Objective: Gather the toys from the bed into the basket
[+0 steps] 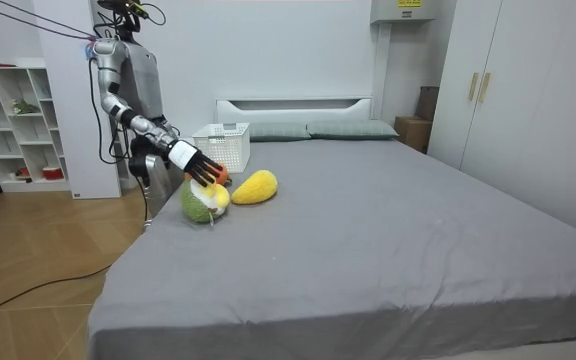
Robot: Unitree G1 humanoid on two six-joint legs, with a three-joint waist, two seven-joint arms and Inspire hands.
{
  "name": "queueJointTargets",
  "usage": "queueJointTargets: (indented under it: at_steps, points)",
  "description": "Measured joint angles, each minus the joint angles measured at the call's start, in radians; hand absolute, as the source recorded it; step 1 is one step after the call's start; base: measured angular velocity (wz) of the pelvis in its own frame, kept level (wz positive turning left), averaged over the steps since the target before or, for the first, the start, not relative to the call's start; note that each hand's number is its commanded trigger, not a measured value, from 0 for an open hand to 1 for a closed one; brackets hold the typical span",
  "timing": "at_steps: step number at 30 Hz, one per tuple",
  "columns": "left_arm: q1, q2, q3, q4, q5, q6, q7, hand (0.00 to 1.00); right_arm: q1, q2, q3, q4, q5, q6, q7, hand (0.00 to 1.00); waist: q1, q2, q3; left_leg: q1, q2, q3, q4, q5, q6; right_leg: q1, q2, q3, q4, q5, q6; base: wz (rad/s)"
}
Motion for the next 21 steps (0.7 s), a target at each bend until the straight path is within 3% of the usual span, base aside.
queueJointTargets:
  at_steps: [6,12,20,21]
  points:
    - [0.008,0.003,0.008,-0.022,0.017,0.011,-0.012,0.0,0.0,-0.001,-0.001,0.091,-0.035,0.021,0.018,0.0,0.002,-0.006,-0.0004,-0.002,-0.003,-0.001,0.0,0.0,0.0,-0.001,0.0,0.0,-0.001,0.0,0.0,0.0]
    - [0.025,0.002,0.025,-0.04,0.033,0.009,-0.01,0.0,-0.001,-0.002,-0.004,0.146,-0.069,0.021,0.035,0.0,0.001,-0.016,-0.0063,0.002,-0.002,-0.002,0.0,0.0,0.0,0.003,-0.001,-0.001,-0.001,0.0,0.0,0.0]
    - [0.021,0.001,0.034,-0.059,0.042,0.004,-0.012,0.0,-0.002,-0.01,-0.011,0.224,-0.145,0.02,0.059,0.0,0.002,-0.02,-0.0028,-0.001,-0.002,-0.019,0.001,0.0,0.001,0.011,-0.005,-0.015,-0.004,-0.001,0.001,0.05]
    - [0.021,0.001,0.033,-0.062,0.042,0.004,-0.014,0.0,-0.002,-0.018,-0.011,0.23,-0.145,0.02,0.077,0.5,0.001,-0.02,-0.0023,-0.001,-0.003,-0.022,0.003,0.0,0.001,0.011,-0.006,-0.016,-0.005,-0.001,0.001,0.04]
